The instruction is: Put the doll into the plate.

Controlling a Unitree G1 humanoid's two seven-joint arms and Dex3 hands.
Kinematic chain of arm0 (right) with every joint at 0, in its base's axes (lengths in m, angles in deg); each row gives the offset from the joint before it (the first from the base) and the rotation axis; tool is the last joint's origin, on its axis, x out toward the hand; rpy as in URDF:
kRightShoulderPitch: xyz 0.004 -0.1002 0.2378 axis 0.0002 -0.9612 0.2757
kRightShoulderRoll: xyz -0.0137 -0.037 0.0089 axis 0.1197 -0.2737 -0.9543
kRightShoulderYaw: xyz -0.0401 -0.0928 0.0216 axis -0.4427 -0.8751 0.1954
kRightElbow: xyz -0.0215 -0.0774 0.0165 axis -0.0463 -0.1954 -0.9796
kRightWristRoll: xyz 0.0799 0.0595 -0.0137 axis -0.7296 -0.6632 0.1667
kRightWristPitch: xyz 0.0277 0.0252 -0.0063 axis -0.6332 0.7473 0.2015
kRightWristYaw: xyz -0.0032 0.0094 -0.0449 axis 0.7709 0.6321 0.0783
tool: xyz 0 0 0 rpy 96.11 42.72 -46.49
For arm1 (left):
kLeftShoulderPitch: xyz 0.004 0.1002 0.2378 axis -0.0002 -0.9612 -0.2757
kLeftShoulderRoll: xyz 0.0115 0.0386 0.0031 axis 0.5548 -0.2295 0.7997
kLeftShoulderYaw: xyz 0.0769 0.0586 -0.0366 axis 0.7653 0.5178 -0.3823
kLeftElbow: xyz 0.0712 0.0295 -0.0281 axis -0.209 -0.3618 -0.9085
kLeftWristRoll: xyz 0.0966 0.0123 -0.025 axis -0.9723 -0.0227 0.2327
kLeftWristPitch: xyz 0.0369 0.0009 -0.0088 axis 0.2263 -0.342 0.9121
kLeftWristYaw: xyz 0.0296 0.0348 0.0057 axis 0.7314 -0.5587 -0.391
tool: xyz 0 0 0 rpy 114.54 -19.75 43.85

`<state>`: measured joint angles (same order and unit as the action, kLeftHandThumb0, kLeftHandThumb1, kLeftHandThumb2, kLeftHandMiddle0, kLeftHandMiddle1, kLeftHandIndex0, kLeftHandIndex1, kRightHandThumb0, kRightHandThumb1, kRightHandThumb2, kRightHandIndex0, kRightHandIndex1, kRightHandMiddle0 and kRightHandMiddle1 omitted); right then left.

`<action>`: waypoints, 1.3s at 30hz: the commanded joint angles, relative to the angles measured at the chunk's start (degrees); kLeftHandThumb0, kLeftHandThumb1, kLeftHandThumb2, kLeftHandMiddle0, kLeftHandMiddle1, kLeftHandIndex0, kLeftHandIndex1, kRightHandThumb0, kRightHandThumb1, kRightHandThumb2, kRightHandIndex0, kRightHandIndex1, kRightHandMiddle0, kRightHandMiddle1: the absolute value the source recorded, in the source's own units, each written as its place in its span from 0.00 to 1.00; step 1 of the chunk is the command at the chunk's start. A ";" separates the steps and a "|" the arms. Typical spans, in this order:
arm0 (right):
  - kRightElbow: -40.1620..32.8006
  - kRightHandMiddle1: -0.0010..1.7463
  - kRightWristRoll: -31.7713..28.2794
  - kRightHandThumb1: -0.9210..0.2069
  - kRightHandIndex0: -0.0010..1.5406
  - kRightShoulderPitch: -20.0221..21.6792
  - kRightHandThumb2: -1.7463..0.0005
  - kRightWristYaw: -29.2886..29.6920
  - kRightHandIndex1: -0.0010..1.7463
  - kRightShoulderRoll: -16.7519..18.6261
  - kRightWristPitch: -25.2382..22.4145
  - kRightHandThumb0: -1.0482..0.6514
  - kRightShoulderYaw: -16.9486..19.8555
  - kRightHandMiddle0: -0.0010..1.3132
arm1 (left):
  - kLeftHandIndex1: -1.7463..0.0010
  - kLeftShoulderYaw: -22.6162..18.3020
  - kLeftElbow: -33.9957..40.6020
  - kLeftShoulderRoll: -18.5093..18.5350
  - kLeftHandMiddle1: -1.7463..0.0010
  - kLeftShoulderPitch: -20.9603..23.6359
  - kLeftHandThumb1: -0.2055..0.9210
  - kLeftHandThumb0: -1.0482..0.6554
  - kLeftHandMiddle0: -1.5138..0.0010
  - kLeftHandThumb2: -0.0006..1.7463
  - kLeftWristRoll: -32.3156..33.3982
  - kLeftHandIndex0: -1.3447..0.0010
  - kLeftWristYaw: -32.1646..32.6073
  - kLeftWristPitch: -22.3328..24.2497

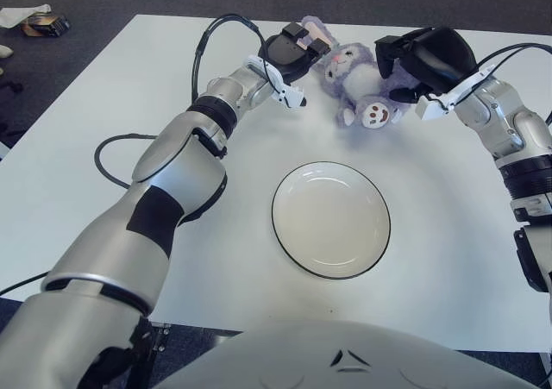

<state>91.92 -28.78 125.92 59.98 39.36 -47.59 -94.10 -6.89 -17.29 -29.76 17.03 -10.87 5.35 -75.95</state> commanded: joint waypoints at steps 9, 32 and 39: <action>1.00 1.00 -1.42 0.75 0.54 -0.59 0.11 3.29 0.93 -0.19 2.77 0.62 1.18 0.43 | 0.62 -0.97 -0.07 0.34 0.69 -0.91 0.91 0.19 0.98 0.28 0.67 1.00 2.57 0.34; 17.36 1.00 24.57 0.69 0.50 8.25 0.13 53.21 0.97 -5.30 17.68 0.62 -9.39 0.40 | 0.78 -4.70 0.68 1.50 0.72 -0.83 0.97 0.06 1.00 0.13 5.09 1.00 -2.09 -4.57; 21.67 1.00 31.93 0.69 0.50 10.27 0.14 70.07 0.96 -5.63 14.38 0.62 -14.40 0.39 | 0.80 -5.30 1.14 2.19 0.73 -0.65 0.96 0.01 1.00 0.12 5.89 1.00 -3.67 -7.07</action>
<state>110.03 -3.74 132.12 115.17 35.63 -31.06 -104.17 -11.10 -17.16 -29.48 16.65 -6.43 3.70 -81.03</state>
